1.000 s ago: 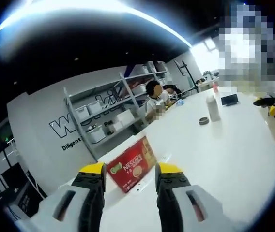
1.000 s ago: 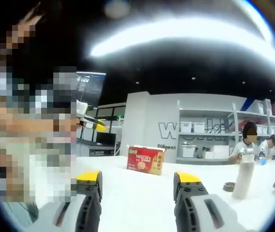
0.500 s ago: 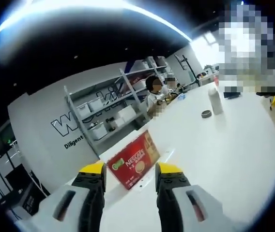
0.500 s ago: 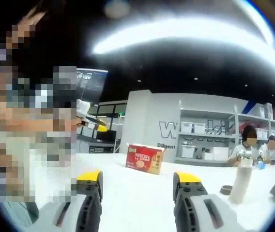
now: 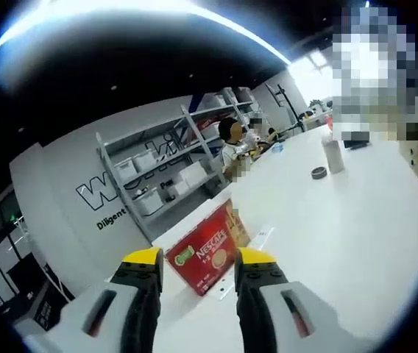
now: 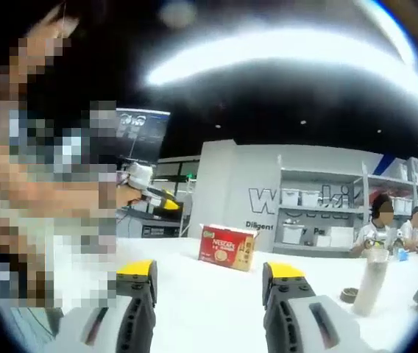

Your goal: Tear open the coffee pouch, take out the coffee, and pour the coffee from the pouch into the cup

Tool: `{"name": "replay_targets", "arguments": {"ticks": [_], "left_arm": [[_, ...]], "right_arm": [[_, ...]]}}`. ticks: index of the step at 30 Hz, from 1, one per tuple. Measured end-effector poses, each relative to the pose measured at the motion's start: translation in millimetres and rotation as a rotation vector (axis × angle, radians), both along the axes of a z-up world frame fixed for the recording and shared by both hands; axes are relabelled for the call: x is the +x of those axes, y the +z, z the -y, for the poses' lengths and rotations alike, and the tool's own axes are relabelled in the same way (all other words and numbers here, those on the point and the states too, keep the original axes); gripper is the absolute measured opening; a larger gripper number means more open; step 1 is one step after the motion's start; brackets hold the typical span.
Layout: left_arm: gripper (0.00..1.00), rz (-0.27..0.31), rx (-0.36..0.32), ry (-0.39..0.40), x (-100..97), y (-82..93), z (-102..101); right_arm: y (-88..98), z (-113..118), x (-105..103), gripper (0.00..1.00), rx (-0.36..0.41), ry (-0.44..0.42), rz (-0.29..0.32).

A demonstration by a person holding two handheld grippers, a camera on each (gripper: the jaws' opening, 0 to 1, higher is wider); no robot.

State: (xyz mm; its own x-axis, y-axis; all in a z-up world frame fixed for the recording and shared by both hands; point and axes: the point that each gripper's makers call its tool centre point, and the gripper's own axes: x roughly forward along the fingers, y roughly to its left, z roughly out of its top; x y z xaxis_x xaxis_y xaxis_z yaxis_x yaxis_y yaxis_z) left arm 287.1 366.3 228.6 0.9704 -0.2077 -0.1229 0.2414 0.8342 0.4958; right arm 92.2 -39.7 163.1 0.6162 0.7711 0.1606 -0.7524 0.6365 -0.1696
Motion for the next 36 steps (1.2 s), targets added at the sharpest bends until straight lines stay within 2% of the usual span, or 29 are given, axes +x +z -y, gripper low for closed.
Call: {"name": "replay_targets", "arguments": {"ticks": [4, 6, 8, 12, 17, 20, 24, 26, 27, 36], "left_arm": [[0.41, -0.03, 0.01, 0.006, 18.1, -16.8, 0.9], [0.41, -0.044, 0.055, 0.01, 26.7, -23.8, 1.1], [0.41, -0.052, 0.089, 0.016, 35.4, -27.0, 0.0], [0.39, -0.056, 0.097, 0.016, 51.3, -27.4, -3.6], [0.35, -0.083, 0.229, 0.022, 65.5, -36.4, -9.8], [0.34, -0.082, 0.24, 0.044, 71.2, -34.1, -16.2], [0.33, -0.082, 0.207, 0.043, 78.4, -32.6, -20.8], [0.27, -0.075, 0.218, 0.067, 80.9, -30.5, -28.7], [0.25, -0.077, 0.194, 0.067, 82.7, -30.5, -30.4], [0.28, -0.091, 0.184, 0.055, 93.4, -36.9, -37.8]], "right_arm": [[4.3, -1.2, -5.2, 0.57, 0.002, 0.009, 0.01], [5.2, 0.5, -5.3, 0.57, 0.009, 0.007, 0.01], [5.1, 1.4, -5.3, 0.57, 0.014, 0.006, 0.006], [4.9, -1.2, -8.7, 0.57, 0.023, 0.018, 0.002], [3.3, -6.6, -9.9, 0.54, 0.021, 0.041, -0.003], [1.9, -8.7, -8.2, 0.54, 0.016, 0.046, -0.007], [-1.3, -10.1, -3.0, 0.54, 0.006, 0.042, -0.007], [-2.7, -9.4, 0.3, 0.53, 0.002, 0.04, -0.011], [-2.5, -8.7, 1.0, 0.53, 0.002, 0.038, -0.01], [-8.3, -4.3, 16.8, 0.53, 0.022, 0.013, -0.028]]}}
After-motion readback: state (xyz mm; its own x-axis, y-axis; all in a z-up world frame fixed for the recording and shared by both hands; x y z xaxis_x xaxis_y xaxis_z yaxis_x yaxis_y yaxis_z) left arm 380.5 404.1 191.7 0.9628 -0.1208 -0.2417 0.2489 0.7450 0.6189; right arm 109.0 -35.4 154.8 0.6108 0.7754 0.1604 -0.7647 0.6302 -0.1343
